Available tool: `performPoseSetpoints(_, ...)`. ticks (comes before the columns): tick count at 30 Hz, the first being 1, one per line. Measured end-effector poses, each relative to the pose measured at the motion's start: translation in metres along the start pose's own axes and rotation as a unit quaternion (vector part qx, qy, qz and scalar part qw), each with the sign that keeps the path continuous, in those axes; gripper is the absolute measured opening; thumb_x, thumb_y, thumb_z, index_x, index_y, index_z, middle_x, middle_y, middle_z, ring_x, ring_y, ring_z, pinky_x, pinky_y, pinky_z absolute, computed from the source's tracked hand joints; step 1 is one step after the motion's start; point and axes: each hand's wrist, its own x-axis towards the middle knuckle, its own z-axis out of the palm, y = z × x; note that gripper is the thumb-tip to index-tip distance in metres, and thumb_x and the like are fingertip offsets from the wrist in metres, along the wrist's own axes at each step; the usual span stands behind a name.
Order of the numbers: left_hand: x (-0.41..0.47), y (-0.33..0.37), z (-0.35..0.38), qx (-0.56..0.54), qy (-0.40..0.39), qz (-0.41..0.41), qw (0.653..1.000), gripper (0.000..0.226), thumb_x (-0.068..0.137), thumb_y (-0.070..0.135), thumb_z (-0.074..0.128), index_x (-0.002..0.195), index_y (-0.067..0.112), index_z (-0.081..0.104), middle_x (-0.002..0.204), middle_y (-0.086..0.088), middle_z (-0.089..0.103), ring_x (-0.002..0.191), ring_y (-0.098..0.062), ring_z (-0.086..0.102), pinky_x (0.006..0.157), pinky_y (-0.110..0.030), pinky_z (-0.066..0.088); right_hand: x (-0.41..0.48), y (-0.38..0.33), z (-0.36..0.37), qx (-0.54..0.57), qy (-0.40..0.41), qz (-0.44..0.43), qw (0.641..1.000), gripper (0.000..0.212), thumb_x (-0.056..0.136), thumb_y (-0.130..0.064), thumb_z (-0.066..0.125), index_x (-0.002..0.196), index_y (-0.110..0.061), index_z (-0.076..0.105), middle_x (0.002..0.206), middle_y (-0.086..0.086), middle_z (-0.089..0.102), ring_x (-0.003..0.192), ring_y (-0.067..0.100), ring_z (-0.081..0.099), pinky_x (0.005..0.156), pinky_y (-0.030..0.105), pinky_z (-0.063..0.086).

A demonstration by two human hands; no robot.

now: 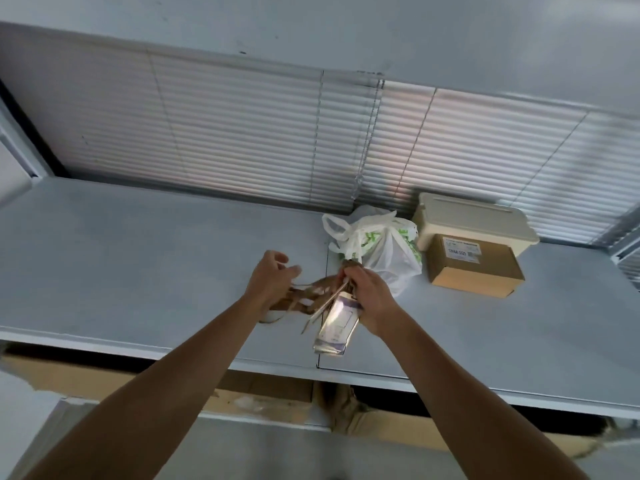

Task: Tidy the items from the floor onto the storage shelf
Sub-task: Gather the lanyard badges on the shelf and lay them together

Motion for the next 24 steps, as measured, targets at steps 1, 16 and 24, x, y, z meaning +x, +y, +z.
performPoseSetpoints(1,-0.009,-0.001,0.006,-0.11,-0.08,-0.051,0.989,0.048,0.089,0.039,0.065,0.121,0.005,0.053,0.102,-0.013,0.066,0.089,-0.027,0.065,0.086,-0.045,0.056,0.003,-0.002,0.0,0.002,0.028,0.001,1.0,0.015,0.091,-0.012,0.05,0.082,-0.01,0.062,0.077,0.015,0.063,0.054,0.017,0.061,0.055,0.026,0.047)
performPoseSetpoints(16,-0.037,-0.027,0.026,-0.267,-0.354,-0.156,0.883,0.053,0.076,0.045,0.069,0.116,0.01,0.066,0.113,-0.016,0.066,0.086,-0.027,0.065,0.07,-0.034,0.049,0.017,0.002,0.015,0.079,0.048,-0.031,0.995,0.014,0.096,-0.004,0.042,0.102,-0.004,0.054,0.085,0.022,0.07,0.069,0.029,0.065,0.061,0.032,0.056)
performPoseSetpoints(24,-0.039,-0.029,0.022,-0.317,-0.361,-0.189,0.856,0.041,0.091,0.031,0.058,0.125,0.006,0.062,0.118,-0.019,0.069,0.11,-0.037,0.066,0.09,-0.047,0.055,0.025,0.007,0.015,-0.109,0.044,-0.13,0.985,0.017,0.098,-0.008,0.047,0.1,-0.014,0.063,0.1,0.016,0.075,0.09,0.028,0.071,0.081,0.041,0.059)
